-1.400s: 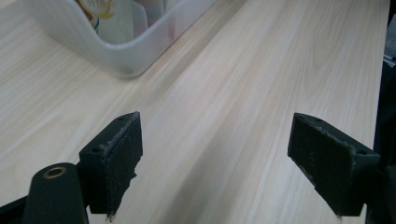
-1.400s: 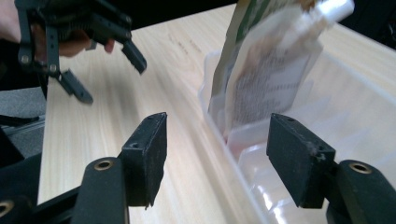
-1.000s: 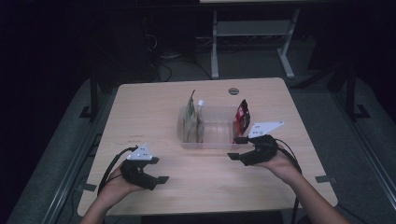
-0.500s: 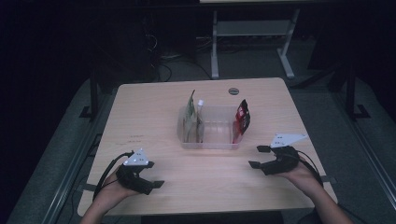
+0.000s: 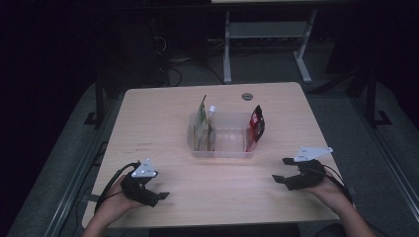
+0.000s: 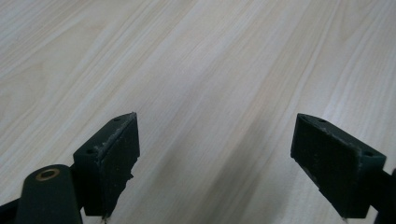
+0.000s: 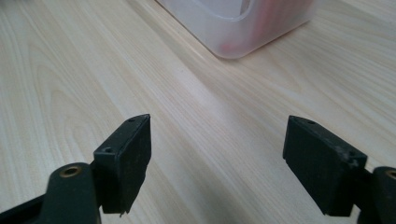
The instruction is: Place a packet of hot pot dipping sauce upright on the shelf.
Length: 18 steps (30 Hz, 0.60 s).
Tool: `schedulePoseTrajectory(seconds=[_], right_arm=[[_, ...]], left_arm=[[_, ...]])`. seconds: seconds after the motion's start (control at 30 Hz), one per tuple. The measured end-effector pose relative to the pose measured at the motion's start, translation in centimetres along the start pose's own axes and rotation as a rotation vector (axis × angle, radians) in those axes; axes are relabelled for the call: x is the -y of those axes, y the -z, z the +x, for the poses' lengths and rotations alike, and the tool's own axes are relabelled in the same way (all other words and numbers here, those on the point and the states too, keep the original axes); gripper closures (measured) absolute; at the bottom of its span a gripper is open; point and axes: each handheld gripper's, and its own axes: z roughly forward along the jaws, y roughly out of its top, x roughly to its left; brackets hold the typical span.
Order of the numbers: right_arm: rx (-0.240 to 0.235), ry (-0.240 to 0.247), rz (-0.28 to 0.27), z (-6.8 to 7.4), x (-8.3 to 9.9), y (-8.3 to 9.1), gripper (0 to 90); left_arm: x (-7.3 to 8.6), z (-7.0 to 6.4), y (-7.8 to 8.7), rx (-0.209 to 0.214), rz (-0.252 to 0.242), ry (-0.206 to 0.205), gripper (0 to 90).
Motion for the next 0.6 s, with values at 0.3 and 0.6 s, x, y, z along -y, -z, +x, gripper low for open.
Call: schedulePoseTrajectory(seconds=[0.3, 0.6], right_arm=[[0.013, 0.012, 0.011, 0.1, 0.17, -0.11, 21.4], [0.013, 0.017, -0.008, 0.06, 0.14, -0.02, 20.1]], left_arm=[[0.3, 0.09, -0.3, -0.001, 0.015, -0.005, 14.2], [0.15, 0.1, -0.38, 0.008, 0.007, -0.006, 14.2]])
